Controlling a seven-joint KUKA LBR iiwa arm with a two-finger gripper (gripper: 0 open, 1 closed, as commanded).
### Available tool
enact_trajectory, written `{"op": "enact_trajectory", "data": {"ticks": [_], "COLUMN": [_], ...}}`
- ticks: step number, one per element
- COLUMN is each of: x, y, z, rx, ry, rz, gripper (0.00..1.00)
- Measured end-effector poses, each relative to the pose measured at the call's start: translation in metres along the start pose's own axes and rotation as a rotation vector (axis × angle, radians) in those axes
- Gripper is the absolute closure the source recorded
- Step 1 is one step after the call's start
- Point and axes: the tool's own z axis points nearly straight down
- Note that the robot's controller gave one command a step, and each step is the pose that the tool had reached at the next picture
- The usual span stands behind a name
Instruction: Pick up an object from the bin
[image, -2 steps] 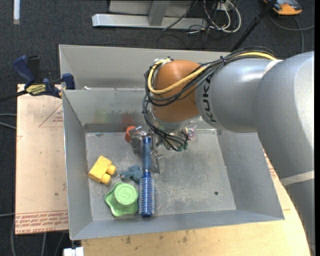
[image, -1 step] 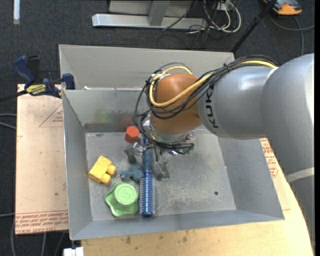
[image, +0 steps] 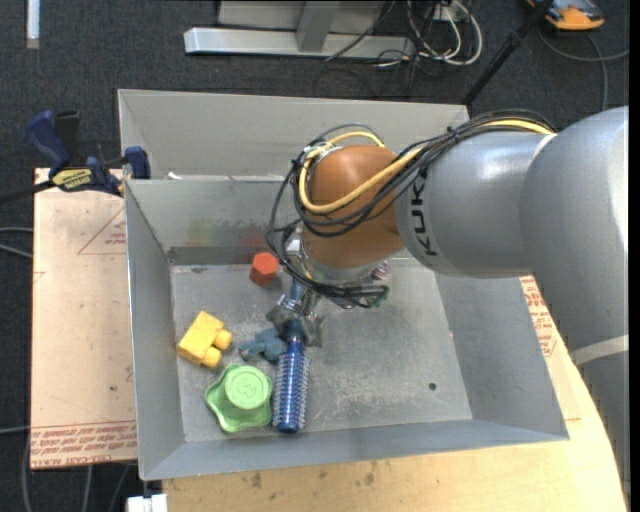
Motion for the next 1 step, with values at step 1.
{"op": "enact_trajectory", "data": {"ticks": [1], "x": [-0.0099], "y": [0.0], "z": [-0.151], "rx": [0.006], "ry": [-0.006], "rz": [-0.054], "gripper": [1.0]}}
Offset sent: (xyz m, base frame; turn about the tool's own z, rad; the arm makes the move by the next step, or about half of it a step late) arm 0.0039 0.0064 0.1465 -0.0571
